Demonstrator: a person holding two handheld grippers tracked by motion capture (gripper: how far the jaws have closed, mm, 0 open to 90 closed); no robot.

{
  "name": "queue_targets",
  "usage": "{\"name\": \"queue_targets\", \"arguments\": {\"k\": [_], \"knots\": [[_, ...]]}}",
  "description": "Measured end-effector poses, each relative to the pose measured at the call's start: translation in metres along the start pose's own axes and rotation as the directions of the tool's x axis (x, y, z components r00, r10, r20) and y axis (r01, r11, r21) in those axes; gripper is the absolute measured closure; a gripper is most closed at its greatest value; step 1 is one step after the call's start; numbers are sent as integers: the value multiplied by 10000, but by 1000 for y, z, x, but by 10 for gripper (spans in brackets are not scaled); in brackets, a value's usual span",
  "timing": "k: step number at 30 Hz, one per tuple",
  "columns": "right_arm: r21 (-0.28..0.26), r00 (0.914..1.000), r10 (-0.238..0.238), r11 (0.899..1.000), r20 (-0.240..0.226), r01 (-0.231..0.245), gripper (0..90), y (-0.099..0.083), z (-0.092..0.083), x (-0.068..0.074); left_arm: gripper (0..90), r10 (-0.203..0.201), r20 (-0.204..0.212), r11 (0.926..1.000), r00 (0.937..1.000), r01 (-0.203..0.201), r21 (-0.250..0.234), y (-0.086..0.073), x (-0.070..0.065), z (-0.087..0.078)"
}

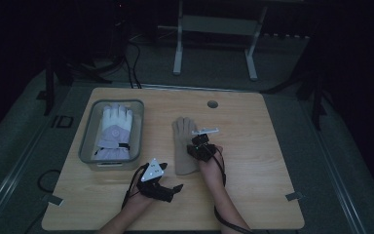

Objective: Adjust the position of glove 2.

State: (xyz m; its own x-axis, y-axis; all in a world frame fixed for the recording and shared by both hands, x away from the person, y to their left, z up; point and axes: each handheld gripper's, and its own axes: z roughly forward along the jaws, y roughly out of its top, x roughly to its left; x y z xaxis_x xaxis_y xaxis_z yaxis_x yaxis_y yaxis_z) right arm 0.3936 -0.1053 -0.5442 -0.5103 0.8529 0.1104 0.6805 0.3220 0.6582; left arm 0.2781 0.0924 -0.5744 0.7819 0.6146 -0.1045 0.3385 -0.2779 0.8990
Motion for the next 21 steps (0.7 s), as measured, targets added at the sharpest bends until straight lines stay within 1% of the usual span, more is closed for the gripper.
{"name": "queue_targets", "arguments": {"k": [2, 3, 4, 5, 7, 8, 10, 13, 16, 17, 18, 19, 20, 21], "knots": [[-97, 9993, 308, 9995, -221, -310, 900, -4, 2, -5, 25, 24, 11, 10000, 10000, -24, 3, 0, 0, 0], [-140, 9989, 406, 9991, -220, -409, 900, -5, 2, -7, 25, 25, 16, 10000, 10000, -25, 6, 0, 0, 0], [-164, 9994, 336, 9993, -95, -337, 900, -6, 0, -7, 25, 15, 19, 10000, 10000, -15, 6, 0, 0, 0], [-169, 9994, 334, 9993, -72, -335, 900, -7, 0, -8, 25, 19, 24, 10000, 10000, -19, 10, 0, 0, 0], [-186, 9987, 510, 9985, -73, -511, 900, -9, -1, -11, 25, 25, 18, 10000, 10000, -25, 12, 0, 0, 0], [-161, 9987, 496, 9986, -124, -498, 900, -10, -2, -12, 25, 34, 19, 10000, 10000, -34, 14, 0, 0, 0], [-142, 9993, 358, 9993, -60, -358, 900, -12, -3, -11, 25, 27, 18, 10000, 10000, -27, 20, 0, 0, 0], [-114, 9995, 321, 9994, 14, -321, 900, -15, -6, -10, 25, 35, 10, 10000, 10000, -35, 53, 0, 0, 0], [-150, 9989, 443, 9989, -155, -445, 893, -17, -10, -12, 26, 37, 51, 9999, 10000, -38, 110, 0, 0, 1], [-185, 9988, 432, 9989, -220, -436, 858, -16, -12, -13, 26, 55, 63, 9999, 10000, -55, 147, 1, 0, 1], [-190, 9988, 435, 9989, -245, -439, 801, -16, -13, -14, 26, 104, -5, 9998, 9999, -104, 175, 1, -1, 2], [-242, 9987, 422, 9988, -295, -429, 753, -15, -15, -15, 28, 258, -95, 9995, 9996, -256, 211, 1, -2, 2], [-298, 9983, 346, 9989, -477, -360, 705, -13, -17, -17, 39, 424, -127, 9986, 9990, -420, 311, 1, -3, 2], [-375, 9984, 251, 9989, -505, -271, 667, -11, -19, -19, 41, 477, -174, 9983, 9987, -470, 344, 1, -3, 3]]}}
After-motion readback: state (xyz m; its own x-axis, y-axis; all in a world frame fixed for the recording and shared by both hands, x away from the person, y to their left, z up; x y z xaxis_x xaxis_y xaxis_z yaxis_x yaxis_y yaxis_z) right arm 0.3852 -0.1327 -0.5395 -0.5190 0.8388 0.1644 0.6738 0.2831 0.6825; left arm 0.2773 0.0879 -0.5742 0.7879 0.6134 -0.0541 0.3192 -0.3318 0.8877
